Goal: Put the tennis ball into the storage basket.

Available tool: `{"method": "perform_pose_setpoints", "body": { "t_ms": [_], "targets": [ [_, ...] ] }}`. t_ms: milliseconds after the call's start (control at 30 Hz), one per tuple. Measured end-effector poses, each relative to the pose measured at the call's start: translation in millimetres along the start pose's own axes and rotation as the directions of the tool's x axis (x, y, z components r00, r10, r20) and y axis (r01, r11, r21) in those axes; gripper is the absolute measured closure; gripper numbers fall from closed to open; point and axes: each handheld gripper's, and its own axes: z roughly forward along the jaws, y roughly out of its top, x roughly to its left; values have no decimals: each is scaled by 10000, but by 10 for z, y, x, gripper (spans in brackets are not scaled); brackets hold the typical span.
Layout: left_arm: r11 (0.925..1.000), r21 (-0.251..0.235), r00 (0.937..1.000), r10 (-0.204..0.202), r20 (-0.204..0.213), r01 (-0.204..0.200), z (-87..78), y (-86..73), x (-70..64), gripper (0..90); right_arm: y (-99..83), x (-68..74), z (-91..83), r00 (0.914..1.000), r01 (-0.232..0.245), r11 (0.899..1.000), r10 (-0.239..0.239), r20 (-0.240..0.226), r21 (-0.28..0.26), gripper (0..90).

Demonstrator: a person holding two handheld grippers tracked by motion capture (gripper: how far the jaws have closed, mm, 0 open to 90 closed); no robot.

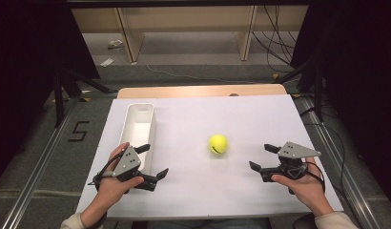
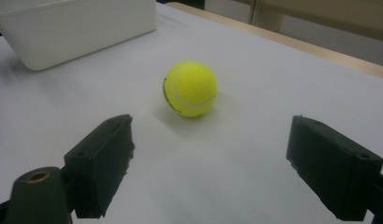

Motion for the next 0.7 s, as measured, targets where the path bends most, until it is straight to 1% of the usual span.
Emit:
{"method": "perform_pose_setpoints", "body": {
  "t_ms": [267, 300, 567, 700],
  "targets": [
    [10000, -19, 10000, -15, 5, 15, -11, -1, -6, 0, 8, 8, 17, 10000, 52, 10000, -52, 15, -10, 154],
    [10000, -22, 10000, 39, -4, -39, -13, 1, -3, 0, 12, 12, 24, 10000, 5, 10000, -5, -11, -9, 154],
    [10000, -12, 10000, 86, 8, -86, -12, 7, -7, 0, 49, 63, 146, 9999, 110, 9999, -108, -119, 124, 156],
    [10000, -5, 10000, 81, 30, -81, -9, 7, -14, 0, 76, 69, 195, 9999, 138, 9999, -138, -51, 90, 157]
  ]
}}
